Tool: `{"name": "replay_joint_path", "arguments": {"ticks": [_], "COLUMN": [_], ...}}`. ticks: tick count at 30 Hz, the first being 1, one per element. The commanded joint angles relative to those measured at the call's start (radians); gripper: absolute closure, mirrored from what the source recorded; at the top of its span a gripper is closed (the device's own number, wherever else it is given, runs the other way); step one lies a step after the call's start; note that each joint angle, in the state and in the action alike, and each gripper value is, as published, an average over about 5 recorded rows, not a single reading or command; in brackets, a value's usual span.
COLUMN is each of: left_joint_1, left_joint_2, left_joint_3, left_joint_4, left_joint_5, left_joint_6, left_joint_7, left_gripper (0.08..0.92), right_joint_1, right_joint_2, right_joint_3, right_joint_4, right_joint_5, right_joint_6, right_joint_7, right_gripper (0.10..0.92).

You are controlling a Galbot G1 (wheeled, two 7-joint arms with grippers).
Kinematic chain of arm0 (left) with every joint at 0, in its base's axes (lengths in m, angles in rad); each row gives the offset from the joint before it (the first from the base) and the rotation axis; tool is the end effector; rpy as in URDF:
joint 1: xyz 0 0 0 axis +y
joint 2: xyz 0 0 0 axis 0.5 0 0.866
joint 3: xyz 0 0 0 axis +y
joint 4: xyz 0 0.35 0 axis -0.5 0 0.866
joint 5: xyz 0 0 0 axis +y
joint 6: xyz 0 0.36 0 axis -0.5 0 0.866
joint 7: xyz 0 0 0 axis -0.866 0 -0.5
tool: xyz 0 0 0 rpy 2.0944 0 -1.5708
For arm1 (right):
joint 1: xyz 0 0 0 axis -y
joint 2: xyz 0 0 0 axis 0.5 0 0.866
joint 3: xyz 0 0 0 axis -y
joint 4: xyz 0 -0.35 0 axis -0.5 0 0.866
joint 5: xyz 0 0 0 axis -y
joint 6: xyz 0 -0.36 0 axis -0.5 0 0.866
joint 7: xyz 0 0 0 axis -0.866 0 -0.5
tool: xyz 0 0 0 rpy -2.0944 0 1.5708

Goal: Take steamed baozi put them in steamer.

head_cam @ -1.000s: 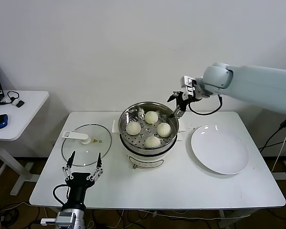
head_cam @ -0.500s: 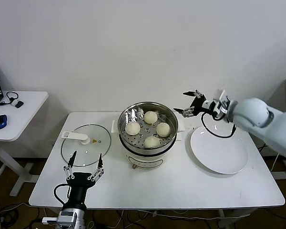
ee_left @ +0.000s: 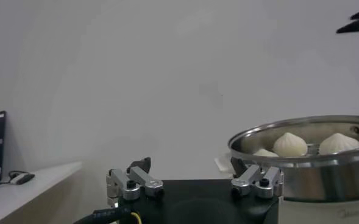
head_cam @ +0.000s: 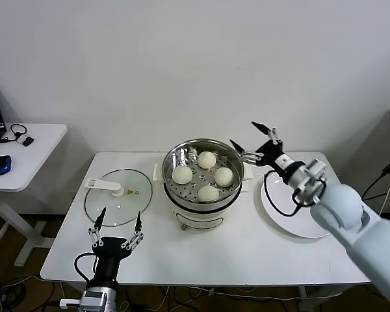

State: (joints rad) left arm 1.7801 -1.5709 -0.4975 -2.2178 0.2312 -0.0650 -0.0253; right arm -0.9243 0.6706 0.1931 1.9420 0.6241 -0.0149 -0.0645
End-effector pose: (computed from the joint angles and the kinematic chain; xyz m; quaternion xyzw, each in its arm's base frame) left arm 0.1244 -0.0075 -0.2910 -0.0058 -0.9943 -0.1065 0.0078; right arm 0.3421 -0.1042 -0.1811 -0.2658 0.9538 -0.1221 0.0682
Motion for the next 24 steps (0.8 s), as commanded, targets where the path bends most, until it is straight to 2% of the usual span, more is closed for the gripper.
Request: {"name": "replay_joint_path", "arguments": {"ticks": [1,11,24], "left_joint_1": [0.011,0.024,0.029], "left_joint_2": [-0.004,-0.011,-0.015], "left_joint_3": [0.004,0.011,0.013], "left_joint_4": [0.002,0.000,-0.007], "left_joint_5": [0.011,0.017,0.024], "left_joint_6": [-0.008,-0.020,-0.024], "left_joint_7": [-0.005,-0.014,-0.016], "left_gripper": [0.177,0.177,0.177], "right_joint_1": [-0.755,-0.792,-0.765], "right_joint_2": [0.390,0.538,0.561], "right_joint_3": [0.701,0.614,0.584], "right_joint_4": [0.079,0.049,0.048], "right_joint_5": [-0.148,-0.168,-0.186], "right_joint_6": [0.199,0.301,0.296], "right_joint_7": [0.026,0.023,0.010], "right_gripper": [0.203,0.203,0.203]}}
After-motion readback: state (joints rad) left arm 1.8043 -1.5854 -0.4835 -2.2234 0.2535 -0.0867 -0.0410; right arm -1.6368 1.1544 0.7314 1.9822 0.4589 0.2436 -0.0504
